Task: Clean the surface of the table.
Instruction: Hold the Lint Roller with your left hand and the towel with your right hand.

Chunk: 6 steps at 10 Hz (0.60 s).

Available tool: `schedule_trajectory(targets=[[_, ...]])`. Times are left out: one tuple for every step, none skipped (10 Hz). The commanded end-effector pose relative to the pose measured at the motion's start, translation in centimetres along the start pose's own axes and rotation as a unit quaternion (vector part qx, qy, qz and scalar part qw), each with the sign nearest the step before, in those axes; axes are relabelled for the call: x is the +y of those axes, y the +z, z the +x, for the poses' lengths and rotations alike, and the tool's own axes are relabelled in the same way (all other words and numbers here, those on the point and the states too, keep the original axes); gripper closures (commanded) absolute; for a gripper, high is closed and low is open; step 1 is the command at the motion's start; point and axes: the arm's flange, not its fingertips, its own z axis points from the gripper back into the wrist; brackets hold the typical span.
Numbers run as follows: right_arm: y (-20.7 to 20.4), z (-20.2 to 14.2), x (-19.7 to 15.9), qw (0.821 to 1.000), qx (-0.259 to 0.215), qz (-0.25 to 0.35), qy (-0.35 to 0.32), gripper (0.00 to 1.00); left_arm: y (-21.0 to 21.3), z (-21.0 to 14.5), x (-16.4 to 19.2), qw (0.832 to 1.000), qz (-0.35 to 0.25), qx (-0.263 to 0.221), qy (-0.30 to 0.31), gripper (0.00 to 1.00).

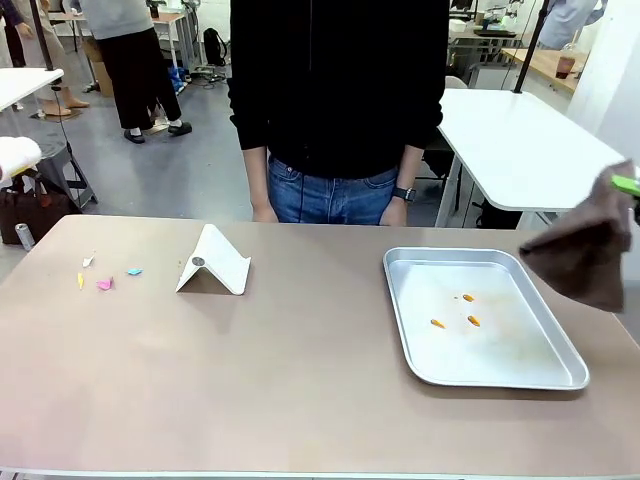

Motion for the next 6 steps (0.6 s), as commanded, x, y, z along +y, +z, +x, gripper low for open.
schedule_trajectory(targets=[[0.8, -3.8, -0.9, 0.998, -0.042, -0.054, 0.0, 1.0, 0.7, -1.1, 0.5, 0.998, -0.027, 0.019, -0.047, 1.0], [1.1, -4.0, -0.9, 0.998, -0.044, -0.048, 0.015, 1.0, 0.5, -1.6, 0.9, 0.998, -0.021, 0.026, -0.054, 1.0], [1.1, -4.2, -0.8, 0.998, -0.046, -0.039, 0.03, 1.0, 0.2, -1.7, 0.8, 0.998, -0.011, 0.029, -0.055, 1.0], [0.4, -4.3, -0.6, 0.997, -0.056, -0.043, 0.04, 1.0, -0.5, -1.7, 0.6, 0.997, -0.002, 0.033, -0.062, 1.0], [3.0, 0.4, -0.8, 0.998, -0.046, -0.048, 0.004, 1.0, 1.0, -1.4, 1.3, 0.999, -0.017, 0.016, -0.042, 1.0], [3.0, 0.4, -0.8, 0.998, -0.046, -0.048, 0.004, 1.0, 1.0, -1.4, 1.3, 0.999, -0.017, 0.016, -0.042, 1.0]])
